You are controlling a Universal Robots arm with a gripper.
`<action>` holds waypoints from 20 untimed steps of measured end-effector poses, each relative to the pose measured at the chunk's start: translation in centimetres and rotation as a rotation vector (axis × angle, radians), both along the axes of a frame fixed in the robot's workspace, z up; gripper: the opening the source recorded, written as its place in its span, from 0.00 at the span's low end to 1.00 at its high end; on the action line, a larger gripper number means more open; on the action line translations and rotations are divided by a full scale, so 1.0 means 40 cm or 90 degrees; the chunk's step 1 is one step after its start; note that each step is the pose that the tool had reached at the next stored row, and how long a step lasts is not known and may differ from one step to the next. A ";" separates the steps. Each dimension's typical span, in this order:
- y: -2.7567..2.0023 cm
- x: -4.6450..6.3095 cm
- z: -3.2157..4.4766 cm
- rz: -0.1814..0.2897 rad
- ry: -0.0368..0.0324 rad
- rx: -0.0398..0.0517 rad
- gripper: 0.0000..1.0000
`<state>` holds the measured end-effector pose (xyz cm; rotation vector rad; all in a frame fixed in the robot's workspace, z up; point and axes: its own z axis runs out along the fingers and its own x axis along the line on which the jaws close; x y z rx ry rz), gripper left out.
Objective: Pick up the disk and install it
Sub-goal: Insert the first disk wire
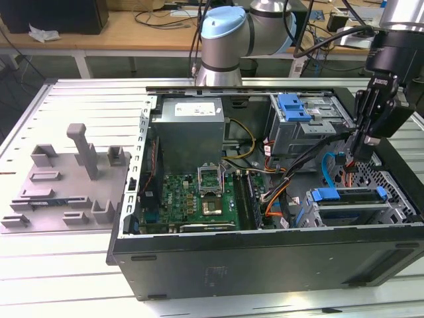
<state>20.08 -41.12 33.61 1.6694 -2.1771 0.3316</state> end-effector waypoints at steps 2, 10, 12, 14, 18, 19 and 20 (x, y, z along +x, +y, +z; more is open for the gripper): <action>0.000 0.000 0.000 0.000 0.0000 -0.0010 0.28; 0.000 0.000 0.000 0.000 0.0000 -0.0013 0.16; 0.000 0.000 0.000 0.000 0.0000 -0.0015 0.16; 0.000 0.000 0.000 0.000 0.0000 -0.0015 0.16; 0.000 0.000 0.000 0.000 0.0000 -0.0016 0.16; 0.000 0.000 0.000 0.000 0.0000 -0.0016 0.16; 0.000 0.000 0.000 0.000 0.0000 -0.0016 0.16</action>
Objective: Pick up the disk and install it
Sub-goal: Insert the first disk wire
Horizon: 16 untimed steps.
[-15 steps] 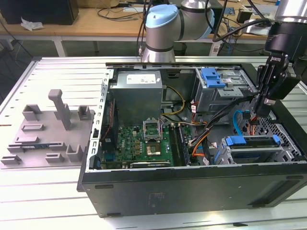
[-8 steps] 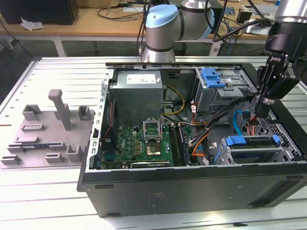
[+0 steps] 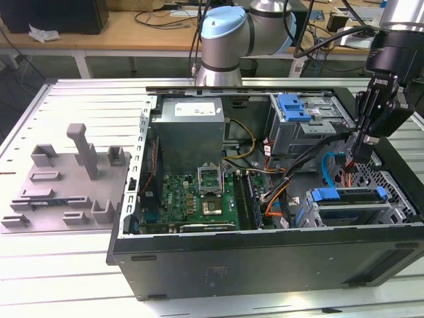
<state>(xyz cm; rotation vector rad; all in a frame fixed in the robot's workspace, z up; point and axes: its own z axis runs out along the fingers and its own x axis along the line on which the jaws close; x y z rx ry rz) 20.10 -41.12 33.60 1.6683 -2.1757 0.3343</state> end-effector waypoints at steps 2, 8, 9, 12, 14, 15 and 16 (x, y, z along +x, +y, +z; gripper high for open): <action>0.000 -0.003 0.000 0.000 0.0001 0.0002 0.16; -0.003 -0.018 0.000 0.001 -0.0012 0.0025 0.16; -0.004 -0.019 0.000 0.001 -0.0022 0.0051 0.16; -0.009 -0.021 0.000 0.002 -0.0066 0.0168 0.16; -0.018 -0.024 0.003 0.002 -0.0086 0.0226 0.16; -0.023 -0.026 0.005 0.002 -0.0089 0.0232 0.16; -0.026 -0.027 0.008 0.002 -0.0090 0.0231 0.16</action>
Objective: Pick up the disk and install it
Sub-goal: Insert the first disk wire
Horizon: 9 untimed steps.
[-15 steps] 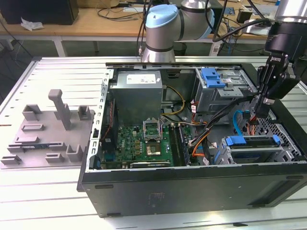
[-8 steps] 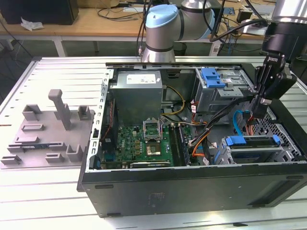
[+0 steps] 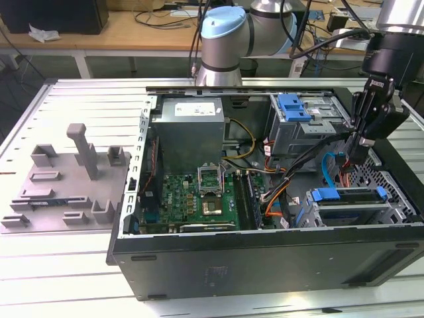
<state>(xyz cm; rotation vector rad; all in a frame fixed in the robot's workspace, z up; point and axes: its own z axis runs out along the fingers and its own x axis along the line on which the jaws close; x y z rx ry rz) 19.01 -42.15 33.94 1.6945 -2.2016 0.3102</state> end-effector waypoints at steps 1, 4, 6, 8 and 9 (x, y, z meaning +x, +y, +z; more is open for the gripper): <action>-0.004 -0.002 0.005 0.000 -0.0002 -0.0001 0.16; -0.016 -0.006 0.015 0.000 -0.0023 0.0011 0.16; -0.025 -0.008 0.018 0.000 -0.0041 0.0038 0.16; -0.035 -0.010 0.019 0.000 -0.0068 0.0095 0.16; -0.038 -0.010 0.020 0.000 -0.0077 0.0117 0.16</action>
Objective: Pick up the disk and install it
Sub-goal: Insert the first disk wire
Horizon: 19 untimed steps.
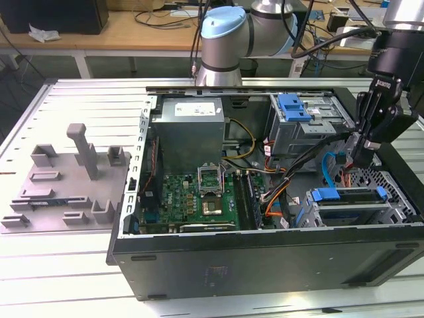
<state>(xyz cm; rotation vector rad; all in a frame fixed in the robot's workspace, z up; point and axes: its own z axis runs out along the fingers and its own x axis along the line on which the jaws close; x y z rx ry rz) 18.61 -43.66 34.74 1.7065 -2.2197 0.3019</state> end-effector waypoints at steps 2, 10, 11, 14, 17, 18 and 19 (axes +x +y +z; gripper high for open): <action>-0.009 -0.001 0.001 0.000 -0.0025 0.0059 0.16; -0.036 -0.006 0.005 0.000 -0.0099 0.0262 0.16; -0.039 -0.008 0.006 0.000 -0.0107 0.0280 0.16; -0.052 -0.016 0.010 0.000 -0.0142 0.0364 0.16; -0.064 -0.023 0.012 0.000 -0.0181 0.0493 0.16; -0.068 -0.025 0.012 0.000 -0.0193 0.0538 0.16; -0.070 -0.026 0.012 0.000 -0.0200 0.0567 0.16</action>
